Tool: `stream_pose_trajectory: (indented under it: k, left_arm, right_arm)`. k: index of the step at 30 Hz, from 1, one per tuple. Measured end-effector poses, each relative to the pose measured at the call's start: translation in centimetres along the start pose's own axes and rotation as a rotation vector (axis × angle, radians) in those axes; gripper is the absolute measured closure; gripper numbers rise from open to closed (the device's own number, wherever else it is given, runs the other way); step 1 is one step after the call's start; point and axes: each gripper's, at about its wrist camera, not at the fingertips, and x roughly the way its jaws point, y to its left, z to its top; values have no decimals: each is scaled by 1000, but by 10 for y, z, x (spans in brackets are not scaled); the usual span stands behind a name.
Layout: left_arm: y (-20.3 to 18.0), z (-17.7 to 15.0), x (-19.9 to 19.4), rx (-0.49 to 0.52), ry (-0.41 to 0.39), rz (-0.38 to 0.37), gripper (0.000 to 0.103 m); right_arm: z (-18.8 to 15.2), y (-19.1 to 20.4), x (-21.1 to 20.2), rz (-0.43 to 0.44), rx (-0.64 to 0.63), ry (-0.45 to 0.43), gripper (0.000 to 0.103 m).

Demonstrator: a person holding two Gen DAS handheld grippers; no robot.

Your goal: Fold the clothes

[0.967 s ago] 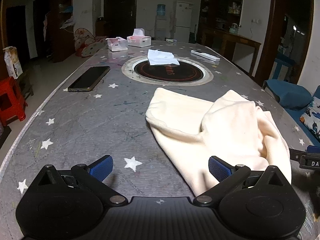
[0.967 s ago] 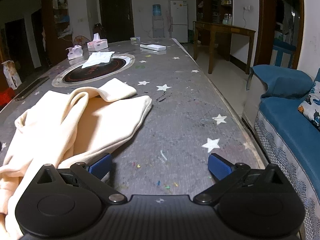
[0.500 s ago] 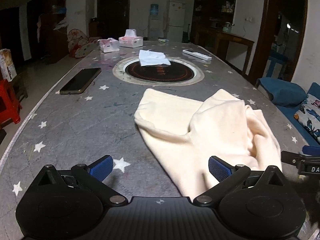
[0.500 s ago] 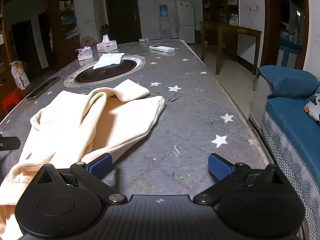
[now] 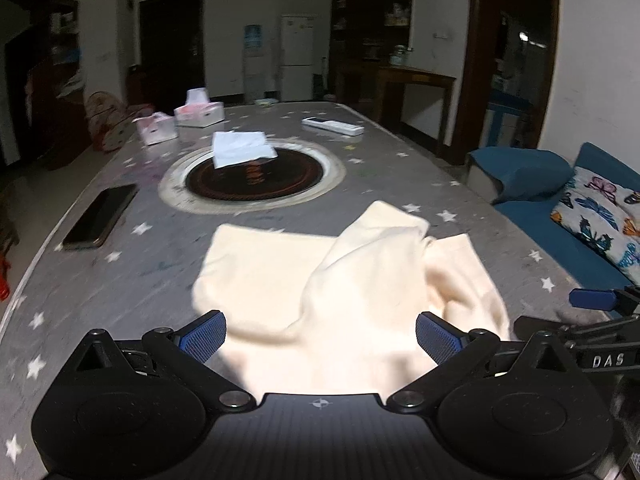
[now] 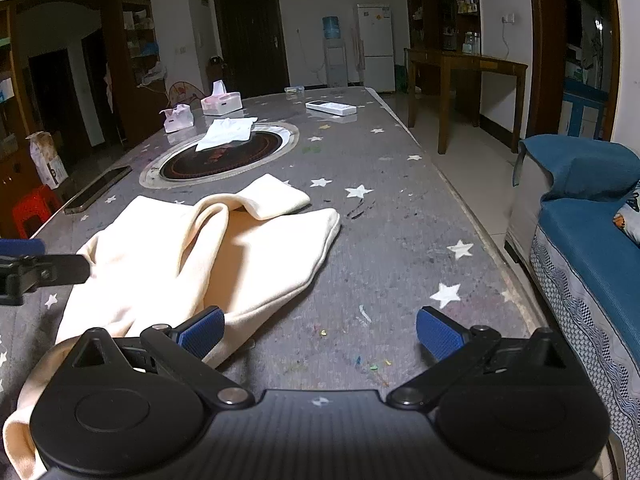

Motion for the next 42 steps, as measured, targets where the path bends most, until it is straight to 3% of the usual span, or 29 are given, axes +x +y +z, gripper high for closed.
stream_pose_trajectory:
  k: [14, 25, 29, 31, 32, 36, 42]
  left_arm:
    - [-31, 43, 34, 64, -3, -67, 19]
    - [-53, 76, 95, 103, 73, -112, 30]
    - [-49, 76, 117, 86, 146, -124, 55]
    - [-44, 75, 125, 70, 175, -141, 71]
    - [-41, 74, 126, 59, 183, -148, 85]
    - [-26, 71, 117, -12, 154, -190, 92]
    - [-9, 72, 98, -62, 97, -184, 96]
  right_arm:
    - [5, -5, -3, 4, 23, -6, 0]
    - [3, -9, 0, 15, 39, 5, 0]
    - [3, -14, 1, 11, 51, 5, 0]
    - [3, -15, 1, 6, 54, 5, 0]
    - [4, -16, 1, 5, 58, 5, 0]
    - [5, -15, 2, 6, 56, 0, 0]
    - [9, -5, 2, 30, 29, -11, 1]
